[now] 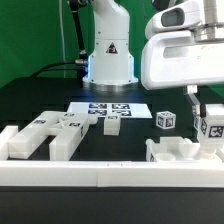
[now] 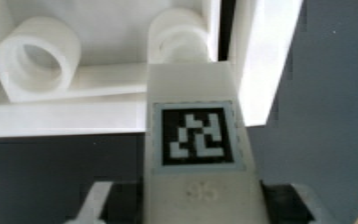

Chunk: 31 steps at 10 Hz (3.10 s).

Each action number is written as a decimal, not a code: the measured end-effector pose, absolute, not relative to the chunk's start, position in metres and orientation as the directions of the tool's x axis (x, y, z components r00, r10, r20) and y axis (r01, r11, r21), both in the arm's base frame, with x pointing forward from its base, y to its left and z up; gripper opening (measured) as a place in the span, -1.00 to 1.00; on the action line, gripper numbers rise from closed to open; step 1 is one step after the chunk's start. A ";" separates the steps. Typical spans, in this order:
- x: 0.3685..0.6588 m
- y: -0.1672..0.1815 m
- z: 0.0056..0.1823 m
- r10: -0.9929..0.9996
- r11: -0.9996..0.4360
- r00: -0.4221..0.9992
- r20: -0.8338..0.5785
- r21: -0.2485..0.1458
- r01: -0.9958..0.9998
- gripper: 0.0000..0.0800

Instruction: Assemble chair

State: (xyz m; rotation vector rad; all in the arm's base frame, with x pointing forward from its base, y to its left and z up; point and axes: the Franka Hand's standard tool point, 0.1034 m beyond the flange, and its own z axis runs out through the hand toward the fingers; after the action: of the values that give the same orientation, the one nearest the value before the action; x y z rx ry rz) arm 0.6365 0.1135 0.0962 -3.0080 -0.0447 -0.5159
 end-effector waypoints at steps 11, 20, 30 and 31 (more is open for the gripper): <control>0.621 0.117 0.085 0.022 -0.996 0.893 0.449 -0.071 0.061 -0.27; 0.621 0.118 0.084 0.034 -0.995 0.866 0.499 -0.062 0.075 0.55; 0.615 0.117 0.090 0.064 -0.994 0.959 0.277 -0.069 0.086 0.62; 0.618 0.119 0.090 0.069 -0.994 0.973 0.220 -0.073 0.087 0.62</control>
Offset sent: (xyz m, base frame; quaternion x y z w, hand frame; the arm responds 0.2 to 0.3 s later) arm -0.0028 0.0010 -0.0057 -0.0077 0.0200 -0.0110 0.9997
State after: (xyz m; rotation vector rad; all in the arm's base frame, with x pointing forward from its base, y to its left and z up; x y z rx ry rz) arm 0.6185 0.1194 0.0899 -3.0384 -0.1203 -0.3337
